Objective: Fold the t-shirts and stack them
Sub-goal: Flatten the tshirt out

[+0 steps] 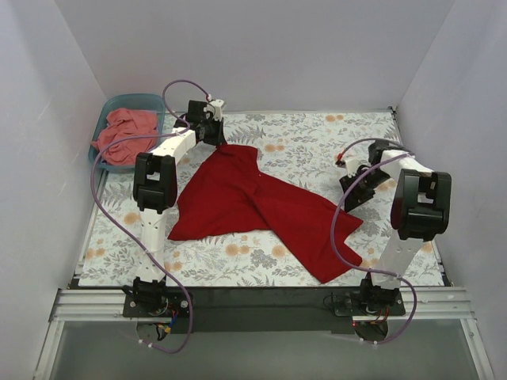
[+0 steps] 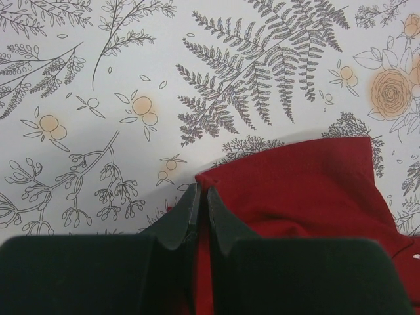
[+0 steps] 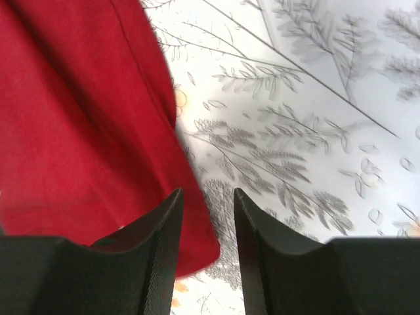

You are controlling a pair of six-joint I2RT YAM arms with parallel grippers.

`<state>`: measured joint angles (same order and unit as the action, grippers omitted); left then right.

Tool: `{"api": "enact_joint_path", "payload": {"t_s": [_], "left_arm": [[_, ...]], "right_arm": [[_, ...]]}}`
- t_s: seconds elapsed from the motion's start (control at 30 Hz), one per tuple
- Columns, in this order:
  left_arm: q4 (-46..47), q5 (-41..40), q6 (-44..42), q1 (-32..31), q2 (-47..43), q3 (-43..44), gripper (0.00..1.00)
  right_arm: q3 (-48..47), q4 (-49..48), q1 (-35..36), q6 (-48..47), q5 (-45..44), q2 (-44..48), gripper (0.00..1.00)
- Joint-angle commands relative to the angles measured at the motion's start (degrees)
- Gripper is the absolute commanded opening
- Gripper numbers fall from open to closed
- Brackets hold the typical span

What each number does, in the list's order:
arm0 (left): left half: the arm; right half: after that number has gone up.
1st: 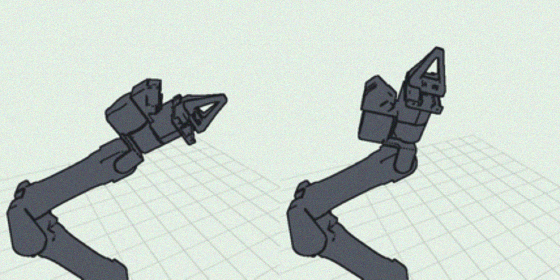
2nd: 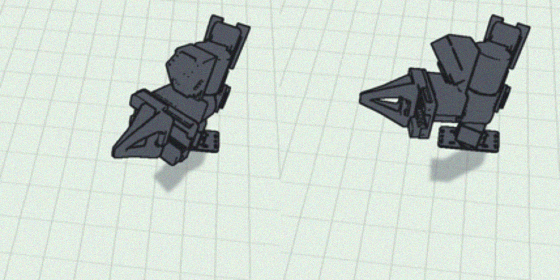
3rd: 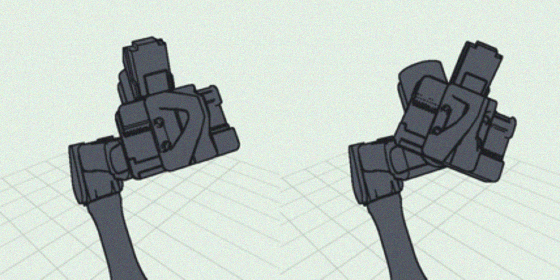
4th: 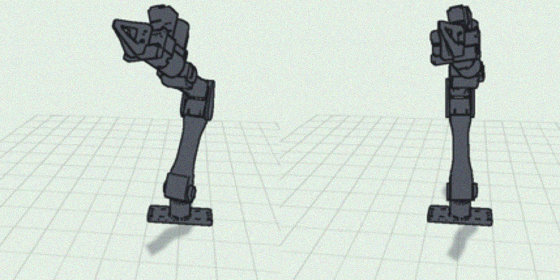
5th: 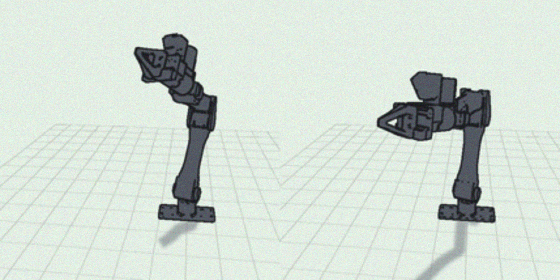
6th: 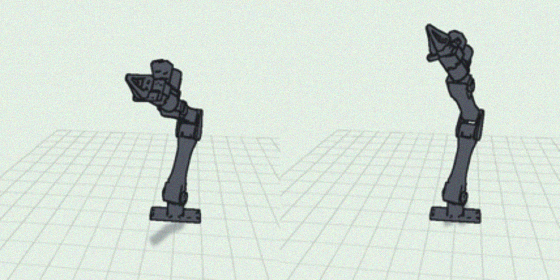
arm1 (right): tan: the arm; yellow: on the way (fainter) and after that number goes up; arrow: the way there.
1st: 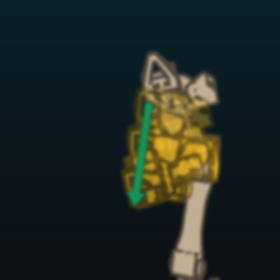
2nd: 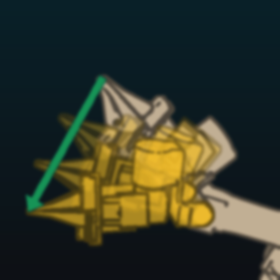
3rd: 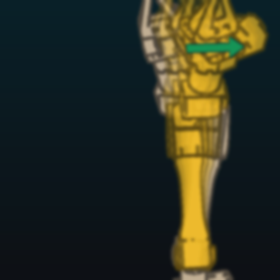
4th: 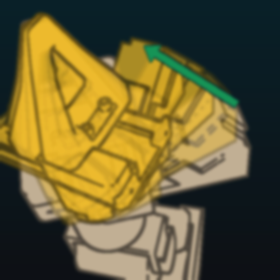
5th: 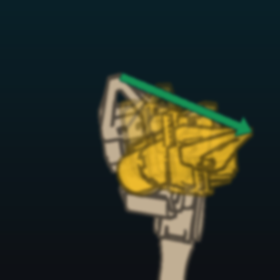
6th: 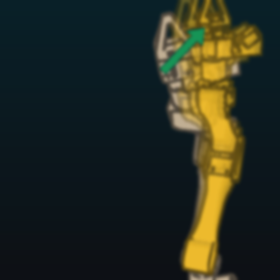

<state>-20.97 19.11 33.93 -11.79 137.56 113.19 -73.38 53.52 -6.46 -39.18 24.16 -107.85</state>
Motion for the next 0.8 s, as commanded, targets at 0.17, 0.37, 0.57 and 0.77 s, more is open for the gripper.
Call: {"api": "enact_joint_path", "payload": {"t_s": [0.17,0.37,0.57,0.77], "left_arm": [[0.05,0.84,-0.1,0.28,-2.38,-0.16,0.0],[0.14,0.84,0.08,0.28,-2.47,-0.51,0.0],[0.32,0.4,-0.09,0.28,-2.82,-1.3,0.0],[0.41,0.4,-0.36,0.37,-2.82,-0.95,0.0]], "right_arm": [[10.18,-9.66,10.59,2.0,-12.47,5.02,0.55],[12.39,-10.54,11.47,2.09,-12.74,6.69,0.53],[11.51,-7.39,12.08,2.27,-11.67,9.33,0.44],[12.3,-4.39,10.33,-0.55,-14.05,13.02,0.53]]}}
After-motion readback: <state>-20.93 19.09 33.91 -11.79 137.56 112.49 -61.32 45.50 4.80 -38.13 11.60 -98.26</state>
